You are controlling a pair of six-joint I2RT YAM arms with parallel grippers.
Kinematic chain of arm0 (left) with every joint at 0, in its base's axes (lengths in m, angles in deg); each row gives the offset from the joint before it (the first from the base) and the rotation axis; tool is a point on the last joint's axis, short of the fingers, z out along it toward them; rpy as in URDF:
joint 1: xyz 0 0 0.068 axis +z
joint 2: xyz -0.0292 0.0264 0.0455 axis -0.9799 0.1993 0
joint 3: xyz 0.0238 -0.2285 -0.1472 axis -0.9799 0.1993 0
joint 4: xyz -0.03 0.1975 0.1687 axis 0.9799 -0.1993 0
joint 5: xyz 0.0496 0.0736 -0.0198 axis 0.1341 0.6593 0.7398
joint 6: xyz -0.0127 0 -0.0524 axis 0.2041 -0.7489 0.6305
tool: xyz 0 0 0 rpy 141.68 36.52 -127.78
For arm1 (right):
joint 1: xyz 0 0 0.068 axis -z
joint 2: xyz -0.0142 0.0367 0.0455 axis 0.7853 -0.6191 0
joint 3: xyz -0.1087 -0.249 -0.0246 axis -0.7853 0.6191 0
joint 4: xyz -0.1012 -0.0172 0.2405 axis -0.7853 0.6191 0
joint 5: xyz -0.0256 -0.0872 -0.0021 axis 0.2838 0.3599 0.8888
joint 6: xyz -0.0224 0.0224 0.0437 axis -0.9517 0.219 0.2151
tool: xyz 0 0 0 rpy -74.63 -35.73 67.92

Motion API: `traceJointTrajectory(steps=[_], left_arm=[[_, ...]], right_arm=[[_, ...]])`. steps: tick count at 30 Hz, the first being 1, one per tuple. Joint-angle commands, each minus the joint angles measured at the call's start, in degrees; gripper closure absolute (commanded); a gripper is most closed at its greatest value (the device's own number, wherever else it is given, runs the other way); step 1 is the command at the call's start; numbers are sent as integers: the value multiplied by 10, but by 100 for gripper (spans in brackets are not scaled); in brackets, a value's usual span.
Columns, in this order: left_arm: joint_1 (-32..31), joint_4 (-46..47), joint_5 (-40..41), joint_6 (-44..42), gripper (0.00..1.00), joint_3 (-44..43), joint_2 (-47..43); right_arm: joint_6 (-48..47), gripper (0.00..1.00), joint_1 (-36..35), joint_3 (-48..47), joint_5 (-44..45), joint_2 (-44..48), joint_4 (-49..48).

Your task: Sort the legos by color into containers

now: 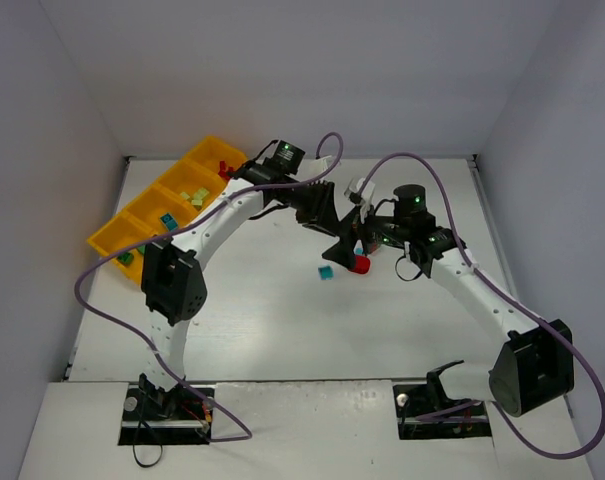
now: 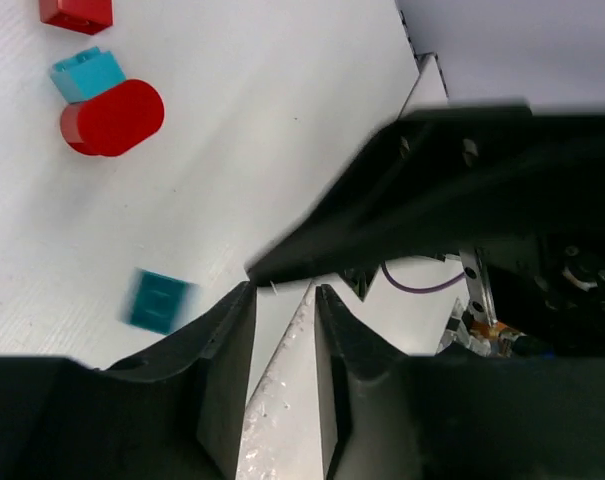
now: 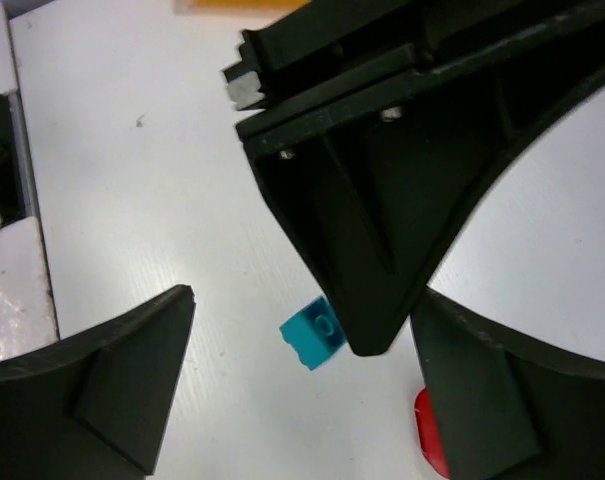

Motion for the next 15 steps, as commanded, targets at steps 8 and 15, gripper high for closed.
traceJointTrajectory(steps=[8,15], left_arm=[[74,-15,73,-17,100,2,-34],[63,-25,142,-65,70,112,-60]], right_arm=[[2,0,3,-15,73,10,-40],[45,0,17,-5,151,18,-37]])
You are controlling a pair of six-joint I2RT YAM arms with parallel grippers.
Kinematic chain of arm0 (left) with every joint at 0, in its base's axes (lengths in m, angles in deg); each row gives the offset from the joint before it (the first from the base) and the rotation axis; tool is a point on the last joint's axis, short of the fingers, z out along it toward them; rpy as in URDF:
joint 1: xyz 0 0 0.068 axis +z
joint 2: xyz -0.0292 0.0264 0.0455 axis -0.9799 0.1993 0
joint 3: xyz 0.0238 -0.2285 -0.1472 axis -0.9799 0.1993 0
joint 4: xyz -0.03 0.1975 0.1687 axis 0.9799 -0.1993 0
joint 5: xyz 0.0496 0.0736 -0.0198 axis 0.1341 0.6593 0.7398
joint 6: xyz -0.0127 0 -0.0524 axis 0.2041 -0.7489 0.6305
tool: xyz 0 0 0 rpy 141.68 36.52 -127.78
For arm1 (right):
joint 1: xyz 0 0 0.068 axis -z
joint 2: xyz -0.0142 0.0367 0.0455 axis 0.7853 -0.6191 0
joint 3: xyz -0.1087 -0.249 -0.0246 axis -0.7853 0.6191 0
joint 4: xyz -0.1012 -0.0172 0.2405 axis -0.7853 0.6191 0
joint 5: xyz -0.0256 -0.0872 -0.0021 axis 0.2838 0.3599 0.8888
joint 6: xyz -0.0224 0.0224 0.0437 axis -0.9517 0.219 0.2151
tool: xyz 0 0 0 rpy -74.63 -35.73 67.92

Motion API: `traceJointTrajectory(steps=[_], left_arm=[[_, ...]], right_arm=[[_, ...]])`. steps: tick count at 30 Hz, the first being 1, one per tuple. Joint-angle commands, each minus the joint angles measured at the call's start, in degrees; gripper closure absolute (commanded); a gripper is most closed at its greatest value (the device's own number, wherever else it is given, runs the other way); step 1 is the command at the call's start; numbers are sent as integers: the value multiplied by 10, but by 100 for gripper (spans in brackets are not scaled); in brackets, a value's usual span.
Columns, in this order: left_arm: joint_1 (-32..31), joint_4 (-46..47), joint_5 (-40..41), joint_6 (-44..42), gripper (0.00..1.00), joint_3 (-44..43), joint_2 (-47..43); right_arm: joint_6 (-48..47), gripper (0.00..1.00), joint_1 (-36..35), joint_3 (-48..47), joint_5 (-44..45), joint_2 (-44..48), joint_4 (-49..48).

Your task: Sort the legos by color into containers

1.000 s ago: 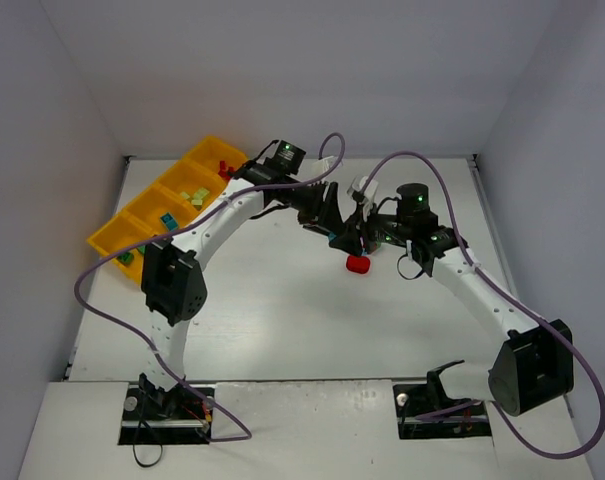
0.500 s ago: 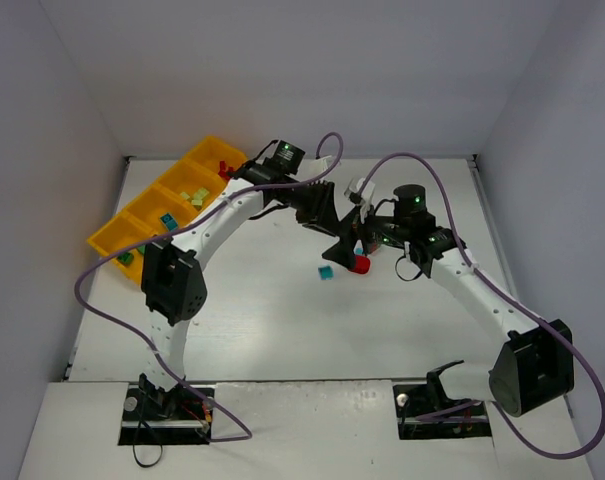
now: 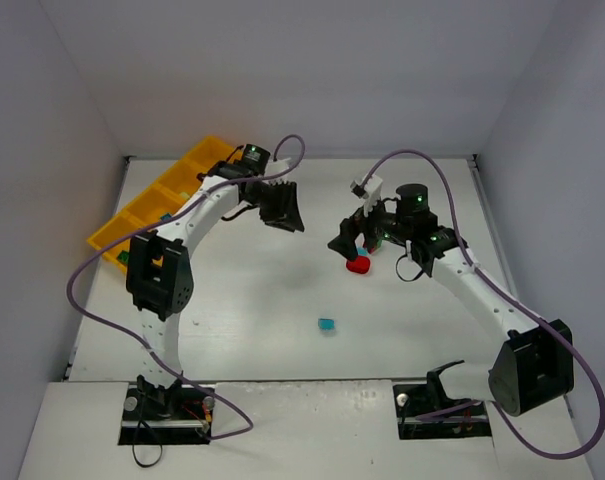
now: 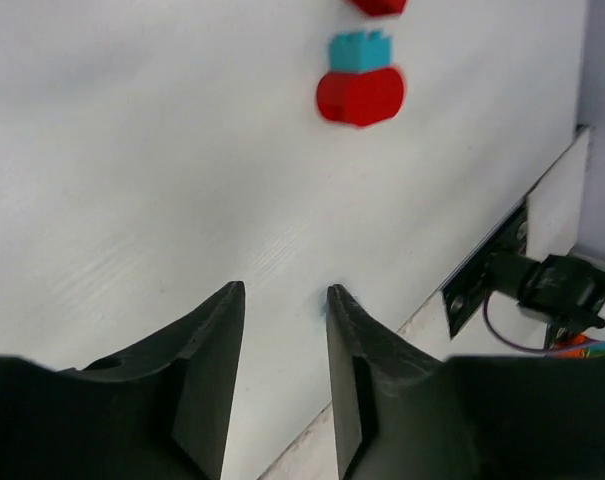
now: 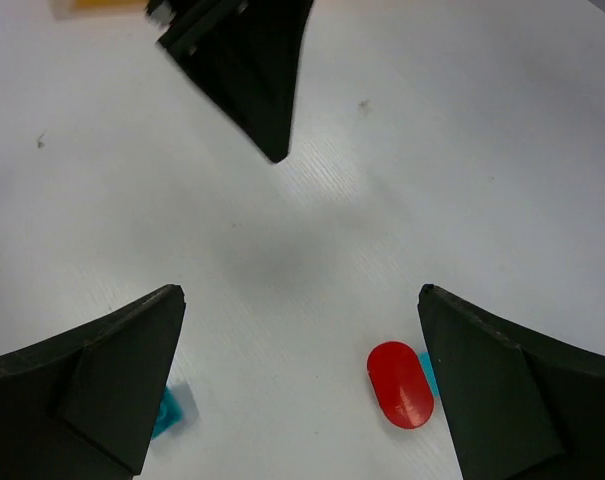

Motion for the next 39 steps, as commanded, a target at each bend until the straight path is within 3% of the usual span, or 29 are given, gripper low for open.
traceJointTrajectory(steps=[1,4,8,14,18,28,39], left_arm=[[-36,8,34,-37,66,62,-56],[-53,33,78,-47,55,134,-88],[-87,91,96,-42,53,209,-127],[-170,120,147,-64,49,249,-162],[-235,151,202,-80,42,280,-184],[-359,150,265,-177,41,279,-140],[-406,127,252,-245,41,268,-96]], right_arm=[[50,1,18,-4,45,21,-33],[119,6,68,8,61,31,-32],[211,16,150,40,93,63,-19],[309,14,245,81,132,83,21],[336,13,255,96,164,91,34],[389,11,282,127,167,77,53],[386,11,296,145,147,76,54]])
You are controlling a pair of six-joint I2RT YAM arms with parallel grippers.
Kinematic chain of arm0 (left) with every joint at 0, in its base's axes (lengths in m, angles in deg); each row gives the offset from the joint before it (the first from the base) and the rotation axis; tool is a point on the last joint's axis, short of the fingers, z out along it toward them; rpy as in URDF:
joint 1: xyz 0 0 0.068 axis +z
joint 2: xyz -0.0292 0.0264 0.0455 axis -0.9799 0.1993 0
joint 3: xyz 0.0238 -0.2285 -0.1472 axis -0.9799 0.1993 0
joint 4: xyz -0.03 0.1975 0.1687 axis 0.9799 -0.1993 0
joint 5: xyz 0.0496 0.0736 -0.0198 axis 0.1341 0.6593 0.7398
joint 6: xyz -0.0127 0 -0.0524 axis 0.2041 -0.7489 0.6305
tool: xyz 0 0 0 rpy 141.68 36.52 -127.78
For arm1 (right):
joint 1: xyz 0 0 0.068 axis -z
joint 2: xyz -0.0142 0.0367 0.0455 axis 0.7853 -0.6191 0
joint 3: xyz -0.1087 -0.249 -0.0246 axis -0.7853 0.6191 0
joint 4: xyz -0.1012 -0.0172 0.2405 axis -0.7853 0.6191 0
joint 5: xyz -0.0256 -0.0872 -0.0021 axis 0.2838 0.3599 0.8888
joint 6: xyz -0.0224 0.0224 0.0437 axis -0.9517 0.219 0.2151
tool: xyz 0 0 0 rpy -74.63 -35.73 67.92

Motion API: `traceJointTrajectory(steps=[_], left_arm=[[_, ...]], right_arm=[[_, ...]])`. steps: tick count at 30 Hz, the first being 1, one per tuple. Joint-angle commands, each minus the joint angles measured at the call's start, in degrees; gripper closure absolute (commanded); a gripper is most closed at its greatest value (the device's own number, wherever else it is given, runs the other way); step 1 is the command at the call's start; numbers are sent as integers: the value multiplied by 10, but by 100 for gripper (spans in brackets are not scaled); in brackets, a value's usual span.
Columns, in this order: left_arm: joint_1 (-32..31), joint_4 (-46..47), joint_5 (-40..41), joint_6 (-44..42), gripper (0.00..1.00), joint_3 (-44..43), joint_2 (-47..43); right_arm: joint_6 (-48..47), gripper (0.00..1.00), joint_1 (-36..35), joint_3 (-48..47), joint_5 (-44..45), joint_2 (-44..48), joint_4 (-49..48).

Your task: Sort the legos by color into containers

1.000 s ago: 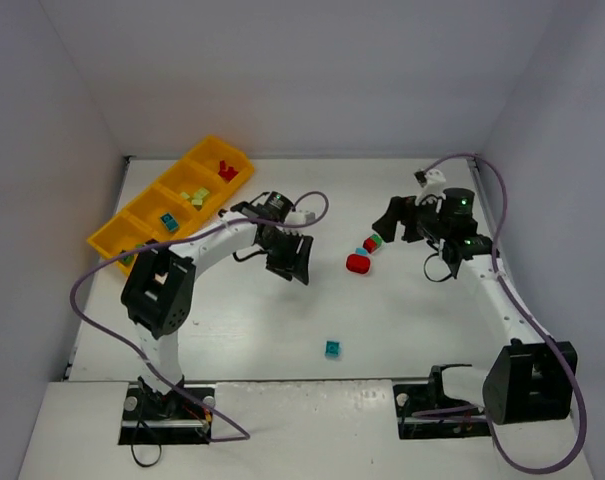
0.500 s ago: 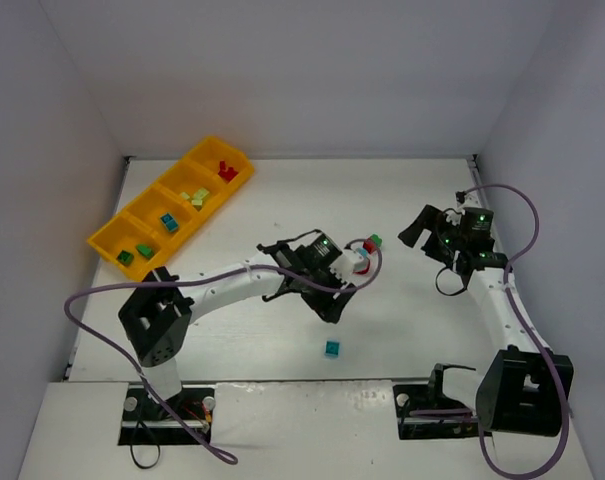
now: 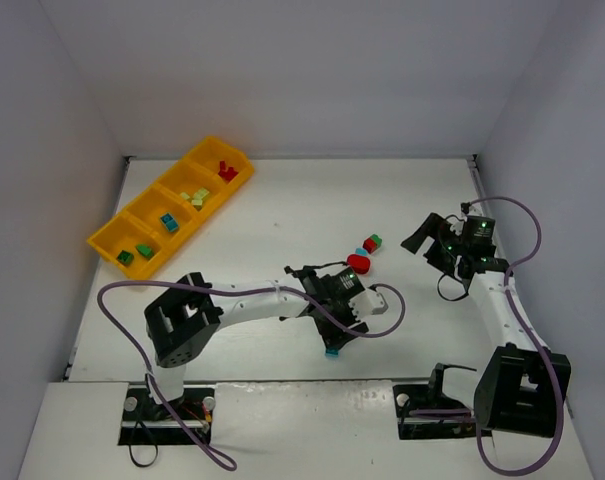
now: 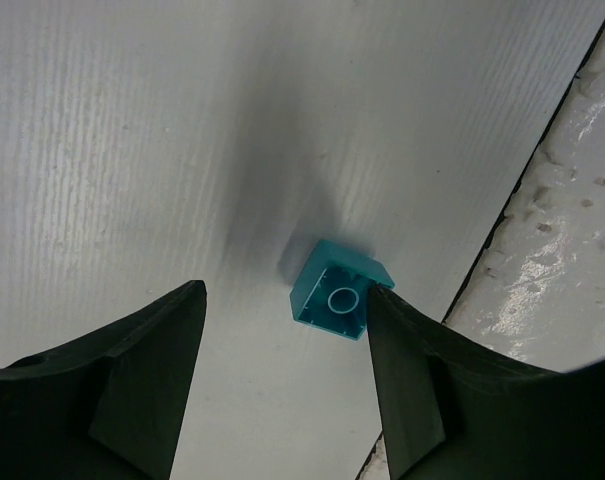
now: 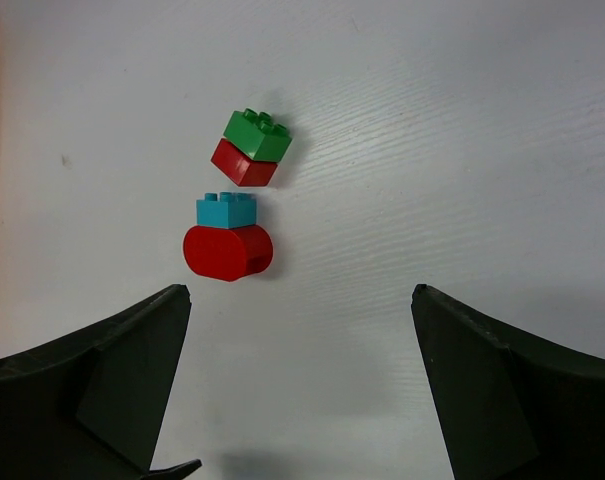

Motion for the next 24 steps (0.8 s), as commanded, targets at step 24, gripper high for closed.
traceJointTrajectory(steps=[24], left_arm=[[-11,-11,-18,-63,55,-21,36]], right_arm=[[-3,11,5,5,-14,-7,-21]])
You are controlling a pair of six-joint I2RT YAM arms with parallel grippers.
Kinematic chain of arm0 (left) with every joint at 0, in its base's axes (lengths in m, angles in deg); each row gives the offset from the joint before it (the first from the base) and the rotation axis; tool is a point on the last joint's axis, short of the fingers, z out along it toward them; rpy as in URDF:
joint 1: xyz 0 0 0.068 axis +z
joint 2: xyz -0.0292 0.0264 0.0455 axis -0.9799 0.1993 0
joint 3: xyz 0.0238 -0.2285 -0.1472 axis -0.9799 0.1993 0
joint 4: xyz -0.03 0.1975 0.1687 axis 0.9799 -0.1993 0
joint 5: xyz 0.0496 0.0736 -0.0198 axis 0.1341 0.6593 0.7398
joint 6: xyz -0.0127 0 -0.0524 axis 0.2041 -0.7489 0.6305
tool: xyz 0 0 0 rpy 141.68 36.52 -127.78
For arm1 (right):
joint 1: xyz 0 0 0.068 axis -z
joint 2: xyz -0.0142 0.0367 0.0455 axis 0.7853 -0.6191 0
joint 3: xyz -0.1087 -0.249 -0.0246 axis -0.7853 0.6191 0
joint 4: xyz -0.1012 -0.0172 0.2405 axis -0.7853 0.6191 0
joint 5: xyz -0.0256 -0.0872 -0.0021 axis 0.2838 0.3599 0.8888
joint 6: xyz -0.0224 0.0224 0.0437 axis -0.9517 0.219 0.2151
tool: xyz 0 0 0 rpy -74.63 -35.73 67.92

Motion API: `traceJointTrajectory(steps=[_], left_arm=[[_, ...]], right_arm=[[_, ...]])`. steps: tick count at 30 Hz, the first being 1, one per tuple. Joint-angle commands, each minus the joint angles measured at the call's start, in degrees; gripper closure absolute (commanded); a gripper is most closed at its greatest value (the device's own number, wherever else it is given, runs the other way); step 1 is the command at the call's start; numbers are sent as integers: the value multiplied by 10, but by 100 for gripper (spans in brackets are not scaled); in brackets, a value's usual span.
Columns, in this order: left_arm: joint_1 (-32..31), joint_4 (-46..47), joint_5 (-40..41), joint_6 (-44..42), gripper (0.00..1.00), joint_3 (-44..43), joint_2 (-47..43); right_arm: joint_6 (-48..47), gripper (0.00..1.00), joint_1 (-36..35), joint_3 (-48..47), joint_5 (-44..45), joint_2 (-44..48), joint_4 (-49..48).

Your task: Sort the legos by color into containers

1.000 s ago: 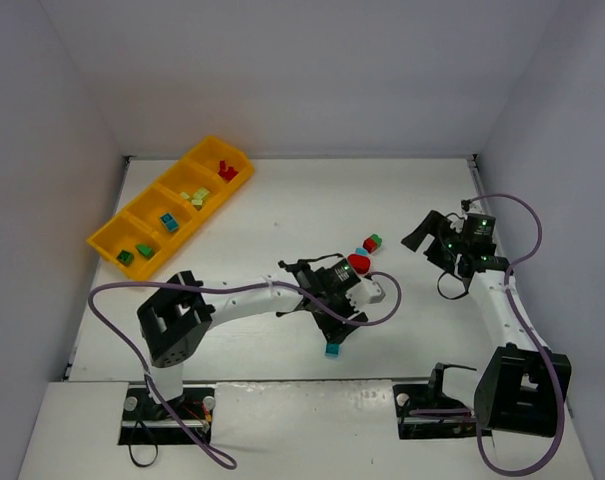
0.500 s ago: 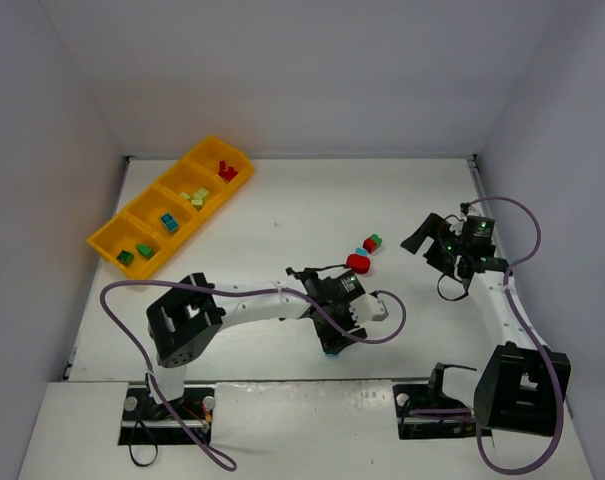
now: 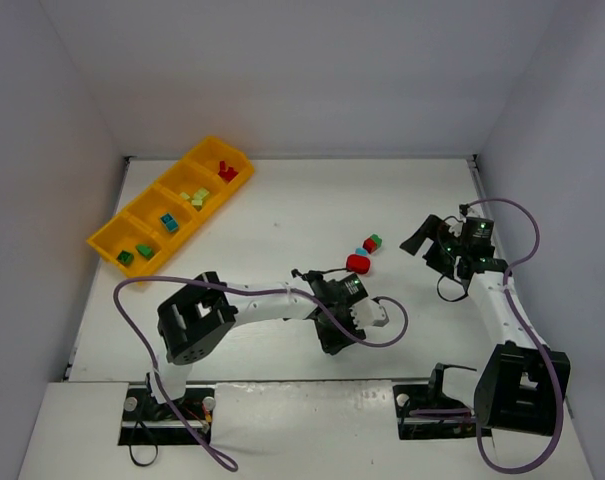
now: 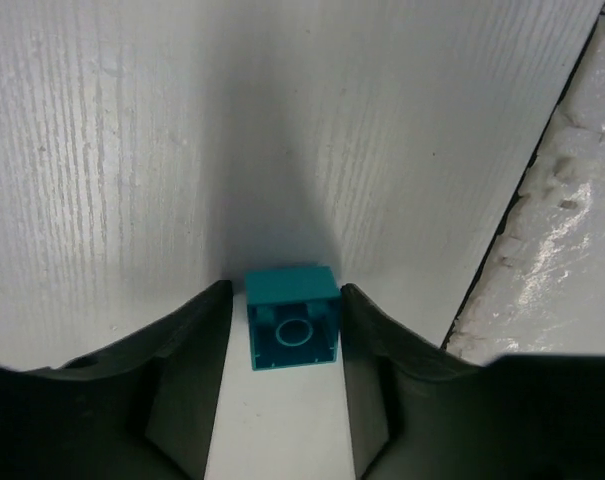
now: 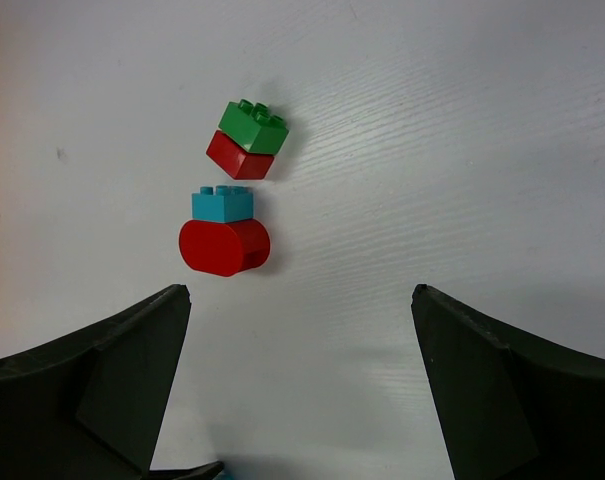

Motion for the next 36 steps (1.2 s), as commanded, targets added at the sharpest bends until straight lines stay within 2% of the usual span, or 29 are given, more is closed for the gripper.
traceJointTrajectory(steps=[1,2,5,9,16,17,19,20,25,26,31,36], left_arm=[[-1,18,22,2,60,-5,-10],[0,23,31,8,76,-3,-15],[4,33,73,22,100,1,-31],[50,72,127,59,100,23,-100],[264,108,150,119,100,31,-206],[319,115,150,122,100,28,-209],[373,123,165,132,100,19,-209],[427,136,167,136,100,15,-207],[581,176,157,168,100,-38,-158],[582,178,158,168,100,-50,-158],[671,178,167,167,100,-117,-86],[701,173,184,169,100,-157,-44]], right_arm=[[-2,10,5,-1,-9,-2,-22],[-2,10,5,-2,-9,-1,-23],[-2,10,5,-3,-13,-2,-23],[-3,11,5,-3,-17,-4,-25],[-14,11,4,-6,-28,1,-26],[-16,11,4,-7,-30,1,-27],[-18,11,3,-8,-42,0,-28],[-20,11,3,-8,-45,0,-28],[-34,13,3,-14,-73,-3,-46],[-34,13,3,-14,-76,-5,-46],[-49,14,2,-21,-84,-2,-47],[-56,14,2,-21,-85,0,-46]])
